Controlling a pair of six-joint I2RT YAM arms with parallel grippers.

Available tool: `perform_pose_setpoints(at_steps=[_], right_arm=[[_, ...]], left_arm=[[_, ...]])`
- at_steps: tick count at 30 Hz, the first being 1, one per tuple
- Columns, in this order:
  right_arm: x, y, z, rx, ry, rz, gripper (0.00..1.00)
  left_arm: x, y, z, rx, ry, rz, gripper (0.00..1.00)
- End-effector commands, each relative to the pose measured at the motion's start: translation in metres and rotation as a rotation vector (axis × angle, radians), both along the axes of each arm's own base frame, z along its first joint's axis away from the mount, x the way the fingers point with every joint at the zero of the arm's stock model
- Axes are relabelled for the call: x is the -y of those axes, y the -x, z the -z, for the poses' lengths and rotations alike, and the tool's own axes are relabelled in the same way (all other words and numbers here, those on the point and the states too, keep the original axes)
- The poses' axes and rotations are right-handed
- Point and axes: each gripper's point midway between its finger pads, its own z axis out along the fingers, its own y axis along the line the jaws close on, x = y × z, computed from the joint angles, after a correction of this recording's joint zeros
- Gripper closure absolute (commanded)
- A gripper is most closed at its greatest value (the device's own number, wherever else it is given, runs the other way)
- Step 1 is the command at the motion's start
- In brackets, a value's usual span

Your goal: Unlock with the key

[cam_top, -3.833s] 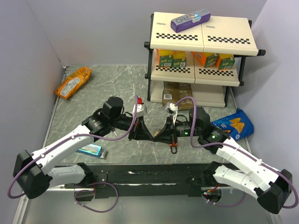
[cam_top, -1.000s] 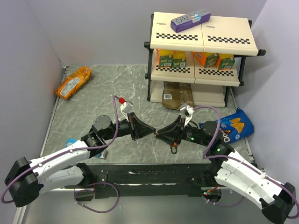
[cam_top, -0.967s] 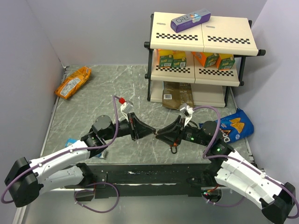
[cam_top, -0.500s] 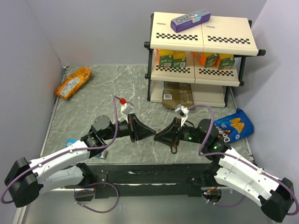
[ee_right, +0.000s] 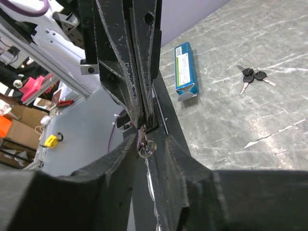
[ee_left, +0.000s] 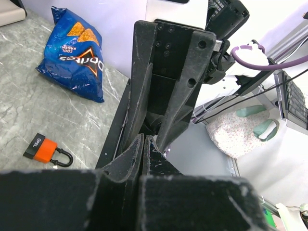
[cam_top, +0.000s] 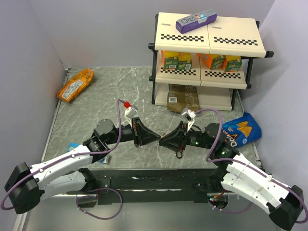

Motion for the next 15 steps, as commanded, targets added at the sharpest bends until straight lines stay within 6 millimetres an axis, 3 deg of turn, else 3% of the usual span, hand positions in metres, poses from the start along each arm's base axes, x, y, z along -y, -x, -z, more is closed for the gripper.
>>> perform_pose_setpoints(at_steps=[1,6,13,15], right_arm=[[0.0010,0.0019,-0.0316,0.077,-0.057,-0.001,0.66],[0.0009,0.0012,-0.0339,0.080,-0.068,0.003,0.68],[0.0036,-0.0006,-0.0342,0.083,-0.067,0.028,0.56],[0.0045,-0.0008,-0.0345,0.083,-0.067,0.032,0.57]], left_arm=[[-0.0024,0.0056,-0.0202,0.058,0.055,0.019,0.99],[-0.0014,0.0069,-0.0184,0.055,0.053,0.028,0.99],[-0.0015,0.0085,-0.0192,0.057,0.058,0.036,0.99],[-0.0015,0.0087,-0.0188,0.056,0.056,0.038,0.99]])
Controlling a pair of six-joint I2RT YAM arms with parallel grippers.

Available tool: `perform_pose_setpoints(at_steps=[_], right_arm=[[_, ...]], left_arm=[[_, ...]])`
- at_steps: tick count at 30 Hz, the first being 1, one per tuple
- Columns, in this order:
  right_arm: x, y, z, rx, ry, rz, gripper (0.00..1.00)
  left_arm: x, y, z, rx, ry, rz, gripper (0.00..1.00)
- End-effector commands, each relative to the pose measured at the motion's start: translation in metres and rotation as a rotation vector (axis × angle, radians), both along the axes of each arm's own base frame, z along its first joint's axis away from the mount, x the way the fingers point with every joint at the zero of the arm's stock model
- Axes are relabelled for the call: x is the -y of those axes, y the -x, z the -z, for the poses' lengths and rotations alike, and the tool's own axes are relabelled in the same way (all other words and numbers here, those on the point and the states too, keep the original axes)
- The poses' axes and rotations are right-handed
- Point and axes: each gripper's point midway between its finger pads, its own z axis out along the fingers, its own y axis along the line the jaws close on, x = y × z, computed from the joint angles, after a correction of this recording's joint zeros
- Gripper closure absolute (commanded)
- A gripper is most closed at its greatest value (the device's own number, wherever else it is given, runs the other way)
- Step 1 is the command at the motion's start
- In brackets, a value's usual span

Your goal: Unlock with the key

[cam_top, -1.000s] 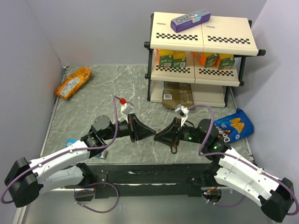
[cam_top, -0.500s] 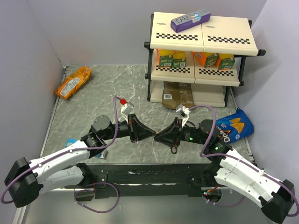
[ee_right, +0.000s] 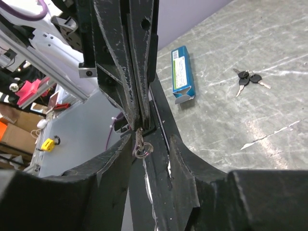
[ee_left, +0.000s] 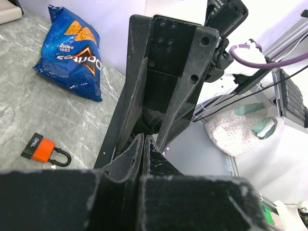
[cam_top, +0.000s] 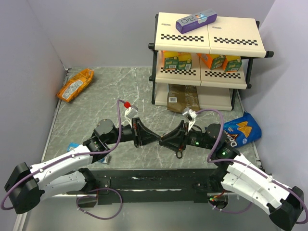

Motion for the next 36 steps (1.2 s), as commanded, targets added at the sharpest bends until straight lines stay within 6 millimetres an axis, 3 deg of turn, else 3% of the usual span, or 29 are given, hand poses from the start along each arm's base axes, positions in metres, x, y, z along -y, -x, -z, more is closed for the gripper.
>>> perform_pose_setpoints(at_steps=[1,8,17,20,24,34,35,36], right_arm=[[0.003,0.001,-0.034,0.080,-0.067,0.012,0.60],[0.001,0.003,-0.033,0.072,-0.067,-0.010,0.70],[-0.003,0.008,-0.033,0.070,-0.071,-0.054,0.74],[-0.005,0.011,-0.033,0.070,-0.070,-0.079,0.80],[-0.003,0.009,-0.032,0.069,-0.069,-0.061,1.00],[0.003,-0.004,-0.030,0.062,-0.058,0.035,1.00],[0.003,-0.005,-0.029,0.060,-0.054,0.044,1.00],[0.004,-0.007,-0.028,0.059,-0.050,0.057,1.00]], left_arm=[[-0.001,0.007,-0.018,0.054,0.055,0.027,0.99],[-0.002,0.007,-0.018,0.053,0.058,0.025,0.99],[-0.002,0.007,-0.017,0.050,0.055,0.027,0.99],[-0.002,0.007,-0.017,0.052,0.056,0.026,0.99],[-0.002,0.007,-0.018,0.052,0.056,0.025,0.99],[0.000,0.004,-0.015,0.044,0.041,0.017,0.99],[0.000,0.002,-0.016,0.048,0.041,0.011,0.94],[0.000,0.001,-0.016,0.047,0.038,0.003,0.76]])
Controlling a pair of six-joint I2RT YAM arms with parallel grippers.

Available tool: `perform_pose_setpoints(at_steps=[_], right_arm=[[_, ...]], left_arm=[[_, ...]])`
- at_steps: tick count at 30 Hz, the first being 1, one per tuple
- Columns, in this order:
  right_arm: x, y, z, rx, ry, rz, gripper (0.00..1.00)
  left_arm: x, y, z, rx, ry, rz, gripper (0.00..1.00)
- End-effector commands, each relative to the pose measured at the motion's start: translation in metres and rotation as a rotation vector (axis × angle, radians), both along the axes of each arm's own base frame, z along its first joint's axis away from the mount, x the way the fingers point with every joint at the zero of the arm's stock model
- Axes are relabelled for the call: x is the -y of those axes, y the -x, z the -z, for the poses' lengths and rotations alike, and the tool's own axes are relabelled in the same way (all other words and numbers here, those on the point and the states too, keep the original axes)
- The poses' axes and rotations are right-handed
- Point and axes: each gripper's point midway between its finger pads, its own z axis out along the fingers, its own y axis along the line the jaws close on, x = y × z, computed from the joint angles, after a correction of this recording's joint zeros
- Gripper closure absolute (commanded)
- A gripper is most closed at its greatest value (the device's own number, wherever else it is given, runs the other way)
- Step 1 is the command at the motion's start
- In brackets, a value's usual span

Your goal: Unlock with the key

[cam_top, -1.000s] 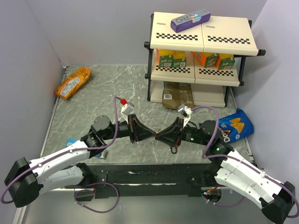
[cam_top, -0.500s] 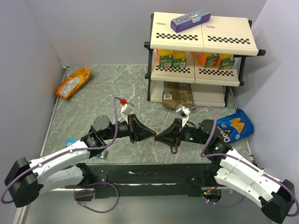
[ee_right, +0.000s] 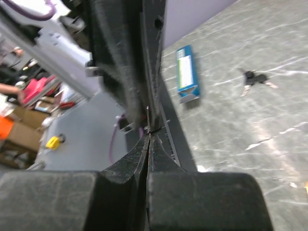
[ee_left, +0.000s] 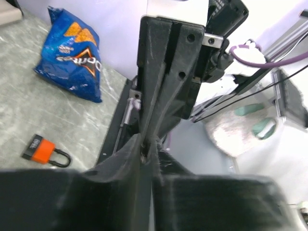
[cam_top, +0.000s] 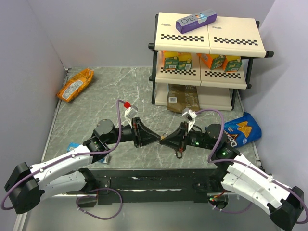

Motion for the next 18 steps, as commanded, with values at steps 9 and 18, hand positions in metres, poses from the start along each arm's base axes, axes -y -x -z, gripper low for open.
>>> perform_pose_setpoints(at_steps=[9,18], right_arm=[[0.027,-0.053,0.014,-0.067,0.045,0.276,1.00],[0.094,-0.102,0.023,-0.076,0.085,0.571,1.00]], left_arm=[[-0.004,-0.029,-0.019,0.077,-0.021,-0.162,0.05],[-0.019,-0.089,0.044,0.033,-0.361,-0.472,0.06]])
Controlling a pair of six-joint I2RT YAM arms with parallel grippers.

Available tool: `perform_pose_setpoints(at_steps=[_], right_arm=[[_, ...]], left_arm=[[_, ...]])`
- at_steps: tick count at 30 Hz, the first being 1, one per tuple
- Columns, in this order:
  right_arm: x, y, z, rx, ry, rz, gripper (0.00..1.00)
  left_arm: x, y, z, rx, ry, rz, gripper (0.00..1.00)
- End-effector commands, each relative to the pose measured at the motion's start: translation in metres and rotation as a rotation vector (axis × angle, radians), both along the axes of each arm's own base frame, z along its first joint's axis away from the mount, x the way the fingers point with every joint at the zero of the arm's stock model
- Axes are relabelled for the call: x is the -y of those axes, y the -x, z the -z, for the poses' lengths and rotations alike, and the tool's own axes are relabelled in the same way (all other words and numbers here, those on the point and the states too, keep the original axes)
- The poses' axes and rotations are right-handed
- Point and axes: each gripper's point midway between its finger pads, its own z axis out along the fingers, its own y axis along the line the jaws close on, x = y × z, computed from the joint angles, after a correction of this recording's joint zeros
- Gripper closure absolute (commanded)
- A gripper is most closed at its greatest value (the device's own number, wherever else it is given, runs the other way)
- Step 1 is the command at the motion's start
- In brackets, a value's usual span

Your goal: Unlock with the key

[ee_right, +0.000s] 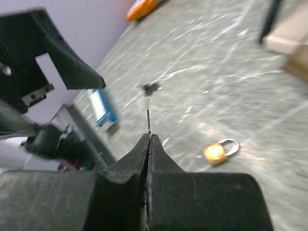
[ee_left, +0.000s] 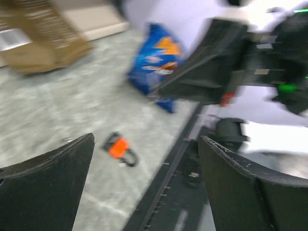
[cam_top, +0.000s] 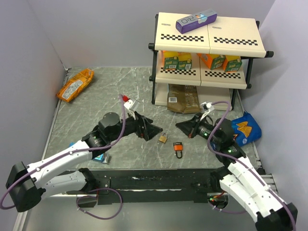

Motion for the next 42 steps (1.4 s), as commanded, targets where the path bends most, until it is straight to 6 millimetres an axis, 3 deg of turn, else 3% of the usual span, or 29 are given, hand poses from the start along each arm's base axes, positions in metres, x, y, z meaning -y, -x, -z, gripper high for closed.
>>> perform_pose_setpoints(at_steps=[1,2,3,5,6,7,8,10,11,12,14,15,17,25,30,42], right_arm=[[0.032,-0.015,-0.010,0.042,0.000,0.123,1.00],[0.037,-0.018,-0.011,0.043,-0.004,0.140,1.00],[0.046,-0.021,-0.013,0.048,-0.007,0.167,1.00],[0.052,-0.023,-0.016,0.060,-0.009,0.181,1.00],[0.059,-0.022,-0.013,0.043,-0.004,0.198,1.00],[0.061,-0.022,-0.013,0.044,-0.006,0.200,1.00],[0.062,-0.020,-0.012,0.045,-0.007,0.198,1.00],[0.063,-0.013,-0.016,0.077,-0.014,0.183,1.00],[0.063,-0.011,-0.015,0.083,-0.014,0.181,1.00],[0.064,-0.007,-0.016,0.095,-0.014,0.184,1.00],[0.067,-0.004,-0.014,0.099,-0.005,0.197,1.00],[0.068,-0.002,-0.016,0.113,-0.005,0.205,1.00],[0.070,0.000,-0.014,0.123,-0.002,0.215,1.00],[0.071,0.001,-0.009,0.131,-0.002,0.220,1.00],[0.068,-0.001,-0.008,0.124,-0.018,0.201,1.00],[0.065,-0.001,-0.004,0.112,-0.030,0.184,1.00]], left_arm=[[-0.008,-0.031,0.053,-0.041,-0.244,-0.162,0.06],[-0.003,-0.031,0.058,-0.047,-0.266,-0.149,0.07],[0.001,-0.034,0.081,-0.085,-0.328,-0.150,0.07],[0.012,-0.038,0.091,-0.116,-0.366,-0.152,0.06],[0.018,-0.043,0.112,-0.153,-0.418,-0.153,0.05],[0.025,-0.045,0.113,-0.167,-0.441,-0.146,0.03],[0.031,-0.049,0.135,-0.200,-0.494,-0.137,0.03],[0.043,-0.057,0.137,-0.204,-0.530,-0.114,0.03],[0.048,-0.060,0.157,-0.230,-0.581,-0.104,0.03],[0.055,-0.068,0.152,-0.221,-0.588,-0.112,0.04],[0.053,-0.072,0.183,-0.274,-0.696,-0.122,0.06],[0.059,-0.076,0.182,-0.271,-0.703,-0.117,0.07],[0.051,-0.082,0.201,-0.289,-0.780,-0.165,0.08],[0.041,-0.081,0.226,-0.282,-0.925,-0.190,0.12],[0.050,-0.071,0.230,-0.267,-0.927,-0.135,0.14],[0.043,-0.070,0.250,-0.232,-1.044,-0.128,0.27]])
